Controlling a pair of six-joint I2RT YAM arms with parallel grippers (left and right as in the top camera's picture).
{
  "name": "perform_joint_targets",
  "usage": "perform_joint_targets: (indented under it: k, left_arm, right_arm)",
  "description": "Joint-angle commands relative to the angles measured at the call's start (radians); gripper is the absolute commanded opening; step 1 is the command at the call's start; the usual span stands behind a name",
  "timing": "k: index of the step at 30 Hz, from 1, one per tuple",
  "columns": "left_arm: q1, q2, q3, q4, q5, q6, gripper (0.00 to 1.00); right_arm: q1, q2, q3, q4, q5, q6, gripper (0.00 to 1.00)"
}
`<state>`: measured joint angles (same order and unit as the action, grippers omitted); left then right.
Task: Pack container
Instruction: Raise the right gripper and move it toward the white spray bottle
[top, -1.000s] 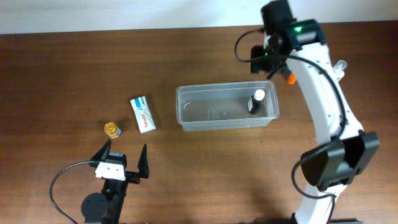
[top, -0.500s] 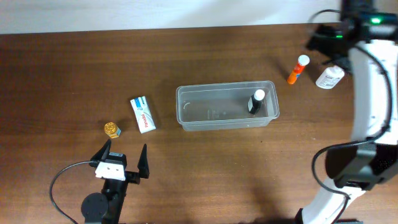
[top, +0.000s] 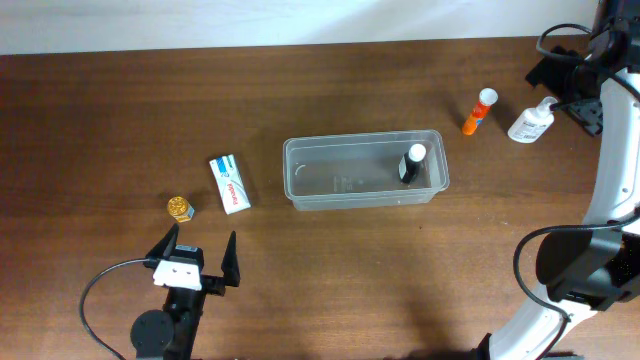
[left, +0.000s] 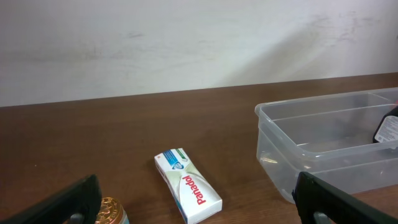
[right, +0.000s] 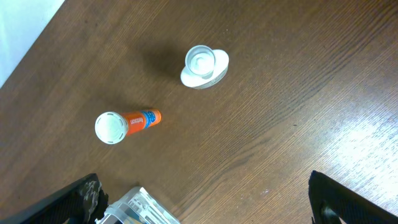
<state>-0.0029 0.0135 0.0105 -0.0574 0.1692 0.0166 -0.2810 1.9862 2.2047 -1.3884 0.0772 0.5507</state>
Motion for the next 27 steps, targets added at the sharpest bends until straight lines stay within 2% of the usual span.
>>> perform_joint_targets:
  k: [1, 15, 27]
  left_arm:
    - [0.008, -0.008, 0.0, -0.007, 0.018, 0.014, 1.0]
    - [0.008, -0.008, 0.0, -0.007, 0.018, 0.014, 1.0]
    - [0.008, -0.008, 0.0, -0.007, 0.018, 0.014, 0.99]
  right_arm:
    - [-0.005, 0.001, 0.004, -0.009, -0.006, 0.012, 0.98]
    - [-0.027, 0.001, 0.004, -0.064, 0.035, 0.013, 0.98]
    - [-0.061, 0.001, 0.004, -0.071, -0.016, 0.011, 0.98]
